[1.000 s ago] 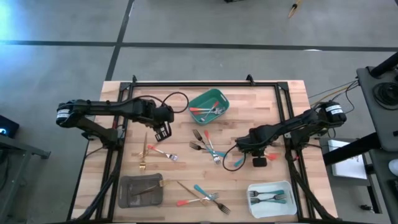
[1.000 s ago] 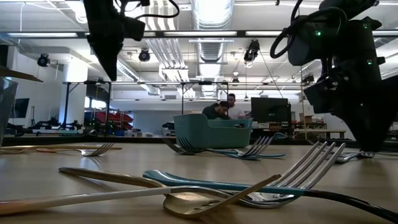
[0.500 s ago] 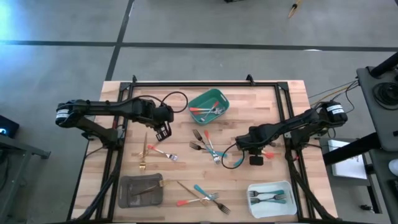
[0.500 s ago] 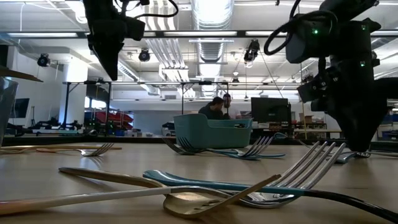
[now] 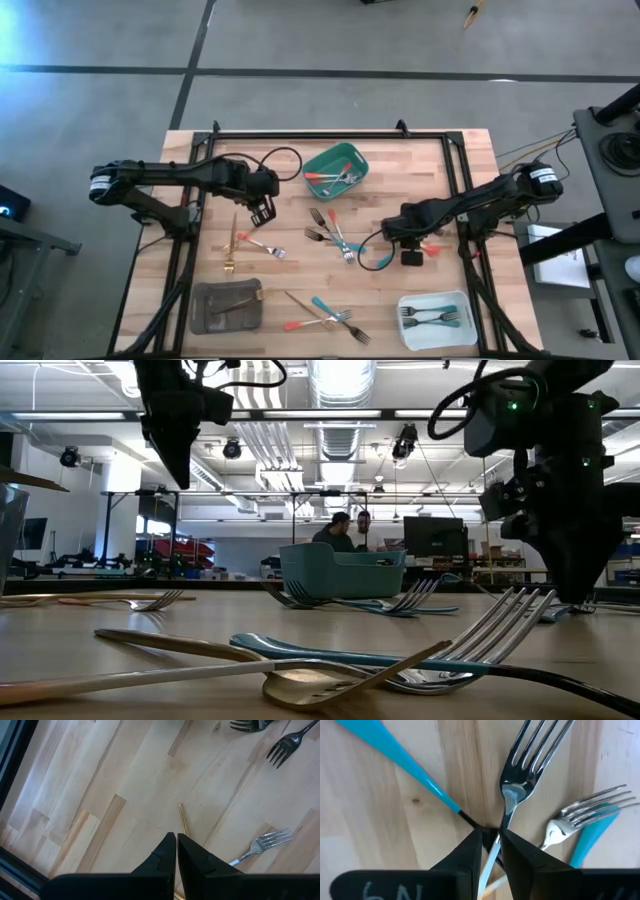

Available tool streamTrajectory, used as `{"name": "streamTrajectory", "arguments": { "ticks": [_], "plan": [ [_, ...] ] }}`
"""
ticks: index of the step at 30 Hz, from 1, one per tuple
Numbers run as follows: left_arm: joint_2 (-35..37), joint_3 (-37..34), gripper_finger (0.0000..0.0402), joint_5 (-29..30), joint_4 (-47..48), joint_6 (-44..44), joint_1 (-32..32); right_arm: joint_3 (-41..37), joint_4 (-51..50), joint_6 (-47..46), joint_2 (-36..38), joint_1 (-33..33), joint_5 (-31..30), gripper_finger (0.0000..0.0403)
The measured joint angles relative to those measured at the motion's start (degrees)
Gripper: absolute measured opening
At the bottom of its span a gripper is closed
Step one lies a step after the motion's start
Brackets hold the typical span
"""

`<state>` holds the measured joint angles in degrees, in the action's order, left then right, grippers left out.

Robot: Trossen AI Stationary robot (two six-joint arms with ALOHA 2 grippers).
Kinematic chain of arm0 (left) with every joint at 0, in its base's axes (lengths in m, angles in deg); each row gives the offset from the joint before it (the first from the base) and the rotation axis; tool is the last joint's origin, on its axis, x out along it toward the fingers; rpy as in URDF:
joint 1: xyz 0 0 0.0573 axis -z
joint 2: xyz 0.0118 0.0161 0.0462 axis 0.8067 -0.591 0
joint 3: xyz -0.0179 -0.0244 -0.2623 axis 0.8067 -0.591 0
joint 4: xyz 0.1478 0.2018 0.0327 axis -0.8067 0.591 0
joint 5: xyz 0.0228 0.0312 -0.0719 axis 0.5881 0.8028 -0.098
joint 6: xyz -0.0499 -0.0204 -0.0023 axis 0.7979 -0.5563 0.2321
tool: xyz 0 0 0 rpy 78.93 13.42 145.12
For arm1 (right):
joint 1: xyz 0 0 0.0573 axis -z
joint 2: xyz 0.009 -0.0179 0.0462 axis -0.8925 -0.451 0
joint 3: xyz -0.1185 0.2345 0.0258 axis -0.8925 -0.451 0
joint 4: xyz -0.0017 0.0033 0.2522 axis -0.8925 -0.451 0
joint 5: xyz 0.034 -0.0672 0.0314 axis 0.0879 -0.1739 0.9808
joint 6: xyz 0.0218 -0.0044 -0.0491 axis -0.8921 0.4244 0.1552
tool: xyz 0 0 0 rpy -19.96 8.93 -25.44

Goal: Sort silverware by color (type)
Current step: Put the orange fork into the green bin

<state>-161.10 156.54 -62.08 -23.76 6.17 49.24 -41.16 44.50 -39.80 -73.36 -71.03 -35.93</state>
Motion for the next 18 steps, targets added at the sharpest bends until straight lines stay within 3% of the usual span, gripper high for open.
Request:
{"name": "streamTrajectory", "arguments": {
  "ticks": [18],
  "plan": [
    [0.0,0.0,0.0,0.0,0.0,0.0,0.0,-1.8,4.3,-3.0,2.4,0.0,-0.2,0.0063]
  ]
}}
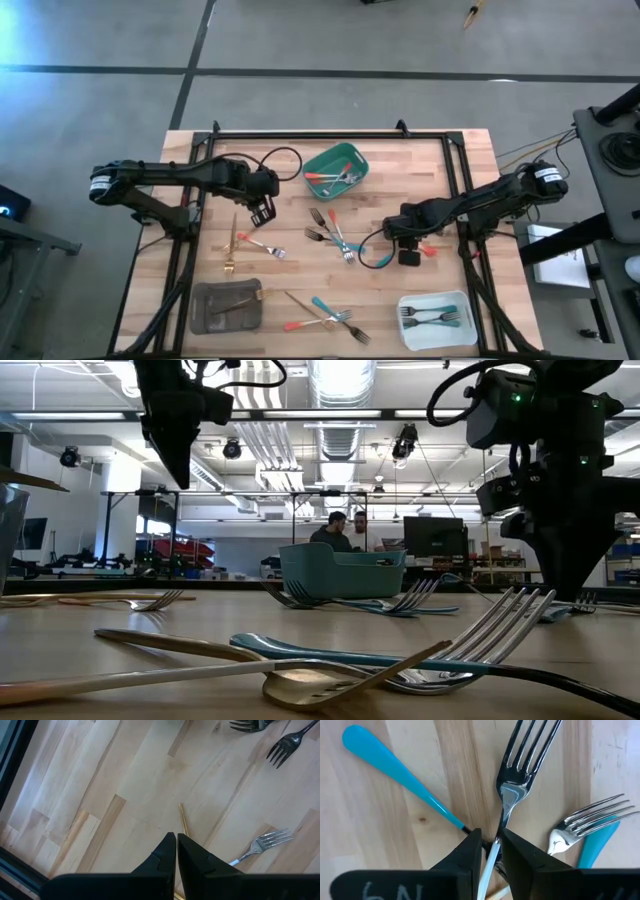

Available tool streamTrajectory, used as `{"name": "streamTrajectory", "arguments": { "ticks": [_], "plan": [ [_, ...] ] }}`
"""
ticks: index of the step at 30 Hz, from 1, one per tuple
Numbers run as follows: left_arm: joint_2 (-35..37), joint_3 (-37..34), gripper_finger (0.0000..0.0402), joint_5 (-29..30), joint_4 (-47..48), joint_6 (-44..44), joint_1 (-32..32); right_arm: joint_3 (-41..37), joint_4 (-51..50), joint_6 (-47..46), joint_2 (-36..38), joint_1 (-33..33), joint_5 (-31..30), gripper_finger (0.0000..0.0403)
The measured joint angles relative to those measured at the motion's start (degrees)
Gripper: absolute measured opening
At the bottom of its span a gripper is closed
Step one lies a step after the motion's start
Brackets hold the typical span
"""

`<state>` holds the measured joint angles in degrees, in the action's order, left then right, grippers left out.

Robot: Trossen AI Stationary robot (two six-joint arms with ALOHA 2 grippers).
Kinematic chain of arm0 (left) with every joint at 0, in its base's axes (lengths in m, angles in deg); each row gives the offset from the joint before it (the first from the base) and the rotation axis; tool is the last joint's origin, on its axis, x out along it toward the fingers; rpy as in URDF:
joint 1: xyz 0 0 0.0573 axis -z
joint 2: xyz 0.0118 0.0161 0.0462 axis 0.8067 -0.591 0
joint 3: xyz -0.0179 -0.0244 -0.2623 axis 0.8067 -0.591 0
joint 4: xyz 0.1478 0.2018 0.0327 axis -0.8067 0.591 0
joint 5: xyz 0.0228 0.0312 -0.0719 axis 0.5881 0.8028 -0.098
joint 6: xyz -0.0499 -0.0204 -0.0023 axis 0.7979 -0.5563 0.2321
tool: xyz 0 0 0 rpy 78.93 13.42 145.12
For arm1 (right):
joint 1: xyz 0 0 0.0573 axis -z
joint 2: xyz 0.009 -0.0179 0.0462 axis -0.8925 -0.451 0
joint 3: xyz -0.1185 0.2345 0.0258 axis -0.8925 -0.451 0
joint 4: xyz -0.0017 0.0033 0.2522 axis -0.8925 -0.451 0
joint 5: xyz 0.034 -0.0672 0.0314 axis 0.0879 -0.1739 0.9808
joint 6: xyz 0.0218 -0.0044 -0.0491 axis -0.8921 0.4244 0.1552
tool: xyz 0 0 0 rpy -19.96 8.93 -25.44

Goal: Sort silverware by color (type)
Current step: Put the orange fork into the green bin

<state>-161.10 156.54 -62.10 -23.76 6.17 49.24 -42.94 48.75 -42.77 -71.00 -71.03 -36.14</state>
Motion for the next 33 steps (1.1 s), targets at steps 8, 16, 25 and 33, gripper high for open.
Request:
{"name": "streamTrajectory", "arguments": {
  "ticks": [8,16,25,33],
  "plan": [
    [0.0,0.0,0.0,0.0,0.0,0.0,0.0,0.0,0.1,0.0,-0.1,0.0,-1.2,0.0063],
    [0.0,0.0,0.0,0.0,-0.1,0.0,0.0,0.0,0.9,-0.1,-0.1,0.6,-4.5,0.0063],
    [0.0,0.0,0.0,0.0,-0.1,0.0,0.0,-2.3,1.9,-3.3,0.0,2.6,-2.4,0.0063],
    [0.0,0.0,0.0,0.0,-0.1,-0.5,0.0,-1.2,3.2,-4.0,0.2,3.0,-2.1,0.0063]
  ]
}}
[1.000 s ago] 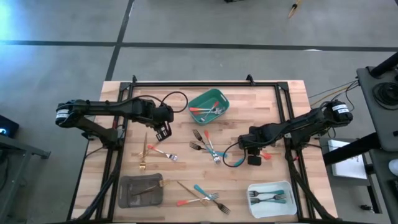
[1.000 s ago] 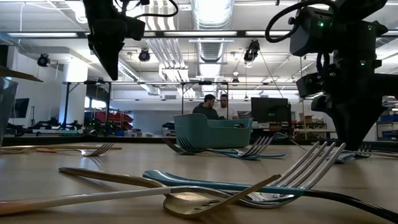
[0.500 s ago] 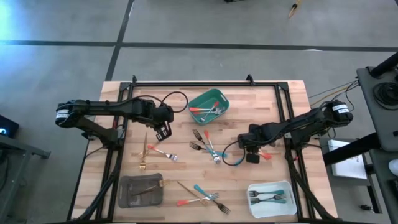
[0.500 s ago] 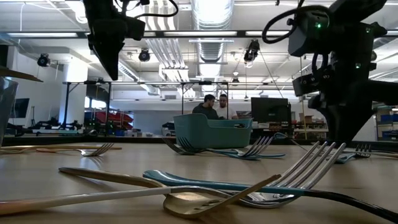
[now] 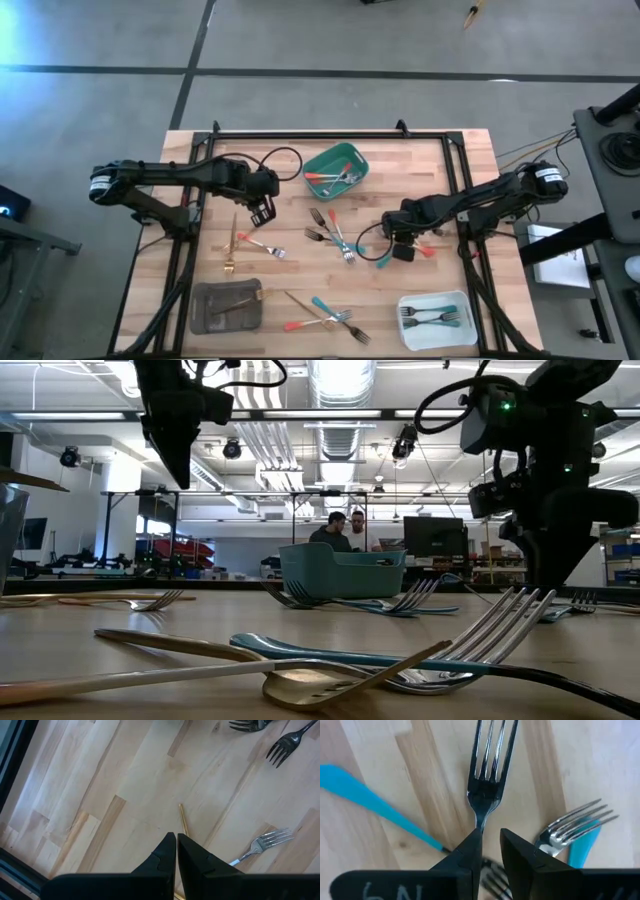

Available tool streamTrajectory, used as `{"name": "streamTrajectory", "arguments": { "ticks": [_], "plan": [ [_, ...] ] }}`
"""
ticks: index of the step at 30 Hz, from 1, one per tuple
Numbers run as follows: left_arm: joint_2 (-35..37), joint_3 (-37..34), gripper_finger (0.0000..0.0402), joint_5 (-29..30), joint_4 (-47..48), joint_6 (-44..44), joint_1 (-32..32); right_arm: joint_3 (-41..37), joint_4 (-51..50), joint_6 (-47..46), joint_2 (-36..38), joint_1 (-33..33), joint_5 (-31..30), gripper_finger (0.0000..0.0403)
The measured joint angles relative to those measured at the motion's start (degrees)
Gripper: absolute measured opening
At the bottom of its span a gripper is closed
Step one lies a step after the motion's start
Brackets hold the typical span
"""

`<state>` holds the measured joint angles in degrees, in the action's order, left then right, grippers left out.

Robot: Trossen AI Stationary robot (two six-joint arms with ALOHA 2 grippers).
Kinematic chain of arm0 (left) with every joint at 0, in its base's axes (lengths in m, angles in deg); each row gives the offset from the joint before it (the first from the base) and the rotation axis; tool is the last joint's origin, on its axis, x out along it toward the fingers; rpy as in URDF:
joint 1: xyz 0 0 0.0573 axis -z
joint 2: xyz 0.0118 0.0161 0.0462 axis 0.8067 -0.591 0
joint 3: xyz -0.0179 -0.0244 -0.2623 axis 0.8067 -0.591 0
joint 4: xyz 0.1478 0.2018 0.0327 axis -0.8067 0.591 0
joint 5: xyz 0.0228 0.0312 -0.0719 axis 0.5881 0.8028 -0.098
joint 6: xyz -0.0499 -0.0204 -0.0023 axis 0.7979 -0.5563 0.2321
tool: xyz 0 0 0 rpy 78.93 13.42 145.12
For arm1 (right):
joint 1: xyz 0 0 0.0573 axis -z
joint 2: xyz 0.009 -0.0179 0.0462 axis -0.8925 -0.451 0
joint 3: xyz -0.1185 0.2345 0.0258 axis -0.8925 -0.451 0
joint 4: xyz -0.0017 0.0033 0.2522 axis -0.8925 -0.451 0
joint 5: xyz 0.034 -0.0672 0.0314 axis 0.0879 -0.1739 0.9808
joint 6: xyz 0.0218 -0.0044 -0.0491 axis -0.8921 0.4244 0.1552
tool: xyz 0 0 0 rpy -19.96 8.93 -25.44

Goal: Sort silverware by color (type)
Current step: Put the orange fork into the green bin

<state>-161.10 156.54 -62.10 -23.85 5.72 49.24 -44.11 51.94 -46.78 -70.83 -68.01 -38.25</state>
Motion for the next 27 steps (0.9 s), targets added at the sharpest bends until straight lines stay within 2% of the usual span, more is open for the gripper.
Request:
{"name": "streamTrajectory", "arguments": {
  "ticks": [14,19,27],
  "plan": [
    [0.0,0.0,0.0,0.0,0.0,-0.8,0.0,1.5,0.4,0.3,0.0,0.5,0.1,0.0063],
    [0.0,0.0,0.0,0.0,0.1,-0.8,0.0,1.4,0.5,-2.8,-0.5,0.5,4.1,0.0063],
    [0.0,0.0,0.0,0.0,0.1,-0.9,0.0,-0.5,1.2,-2.0,-0.5,1.1,3.8,0.0063]
  ]
}}
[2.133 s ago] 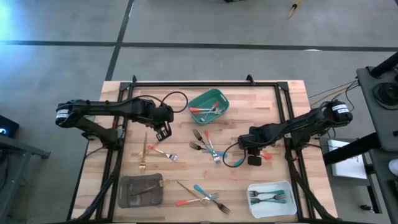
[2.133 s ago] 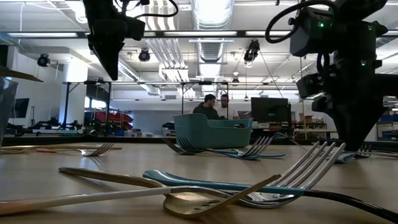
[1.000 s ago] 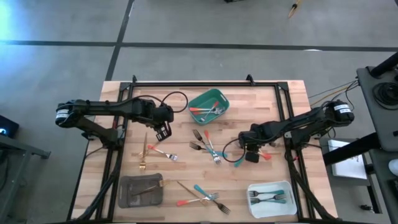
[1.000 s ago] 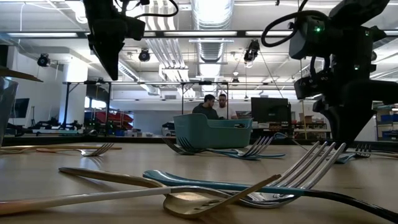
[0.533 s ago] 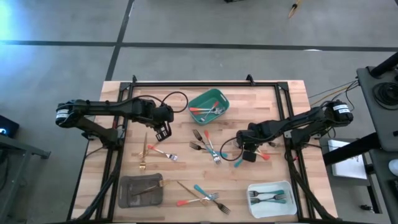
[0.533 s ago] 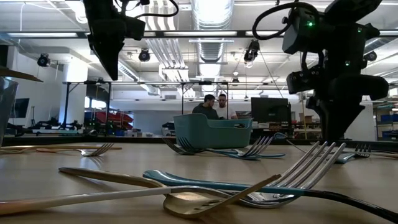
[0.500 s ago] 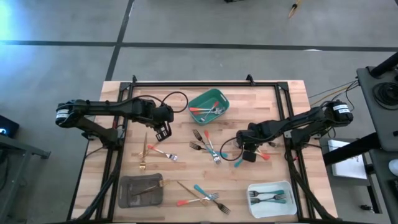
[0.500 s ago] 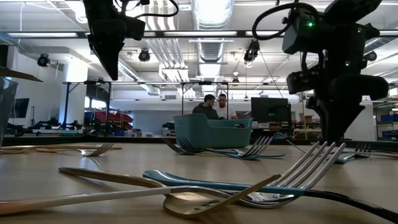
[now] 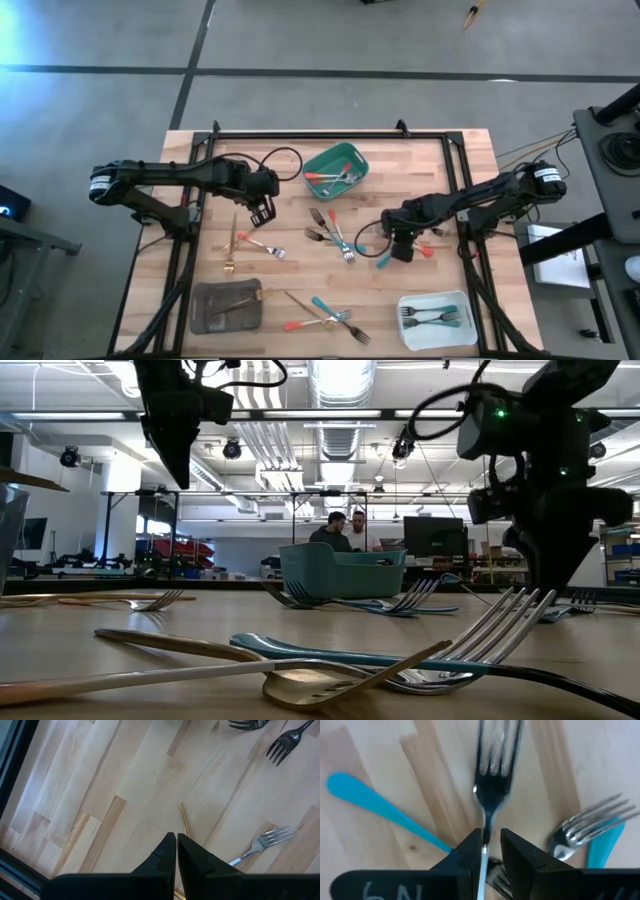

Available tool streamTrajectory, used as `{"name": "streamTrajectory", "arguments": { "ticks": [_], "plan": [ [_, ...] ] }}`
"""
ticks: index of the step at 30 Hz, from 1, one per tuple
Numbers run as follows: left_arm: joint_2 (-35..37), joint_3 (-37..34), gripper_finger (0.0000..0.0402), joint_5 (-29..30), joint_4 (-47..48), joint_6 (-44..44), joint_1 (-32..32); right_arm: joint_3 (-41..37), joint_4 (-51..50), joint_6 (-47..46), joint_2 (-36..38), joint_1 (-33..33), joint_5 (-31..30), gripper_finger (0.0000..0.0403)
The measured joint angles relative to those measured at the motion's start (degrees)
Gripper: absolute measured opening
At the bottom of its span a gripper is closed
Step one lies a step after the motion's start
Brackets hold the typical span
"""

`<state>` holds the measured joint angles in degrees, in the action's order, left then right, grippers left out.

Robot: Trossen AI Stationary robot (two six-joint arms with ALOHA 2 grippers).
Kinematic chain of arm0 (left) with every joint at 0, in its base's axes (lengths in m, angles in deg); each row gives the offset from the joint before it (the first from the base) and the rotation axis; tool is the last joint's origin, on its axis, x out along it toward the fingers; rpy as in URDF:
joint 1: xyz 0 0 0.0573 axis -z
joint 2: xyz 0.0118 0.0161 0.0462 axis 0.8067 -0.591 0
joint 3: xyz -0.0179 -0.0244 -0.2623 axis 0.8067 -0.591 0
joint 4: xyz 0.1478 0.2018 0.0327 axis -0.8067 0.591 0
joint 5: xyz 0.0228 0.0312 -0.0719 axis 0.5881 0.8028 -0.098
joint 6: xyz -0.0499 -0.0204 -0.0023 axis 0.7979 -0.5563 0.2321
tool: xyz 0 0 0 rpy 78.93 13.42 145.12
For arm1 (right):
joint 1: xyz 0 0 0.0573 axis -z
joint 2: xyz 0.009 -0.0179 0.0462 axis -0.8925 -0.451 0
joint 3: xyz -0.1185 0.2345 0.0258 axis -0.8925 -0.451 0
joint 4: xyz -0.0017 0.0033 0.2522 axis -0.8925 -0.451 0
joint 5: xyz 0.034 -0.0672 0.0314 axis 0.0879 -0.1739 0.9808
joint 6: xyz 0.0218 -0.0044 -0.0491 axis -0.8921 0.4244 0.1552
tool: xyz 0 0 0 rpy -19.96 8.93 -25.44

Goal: Sort silverware by color (type)
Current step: Put the orange fork into the green bin

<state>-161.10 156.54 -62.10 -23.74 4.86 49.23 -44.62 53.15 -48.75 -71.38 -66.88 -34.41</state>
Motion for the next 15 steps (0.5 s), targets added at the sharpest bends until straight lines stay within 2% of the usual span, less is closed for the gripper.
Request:
{"name": "streamTrajectory", "arguments": {
  "ticks": [10,15],
  "plan": [
    [0.0,0.0,0.0,0.0,0.0,0.0,0.0,-4.4,3.9,-1.0,0.3,0.0,0.2,0.0059],
    [0.0,0.0,0.0,0.0,0.0,0.0,0.0,-3.4,3.7,-1.0,0.2,0.0,0.0,0.0018]
  ]
}}
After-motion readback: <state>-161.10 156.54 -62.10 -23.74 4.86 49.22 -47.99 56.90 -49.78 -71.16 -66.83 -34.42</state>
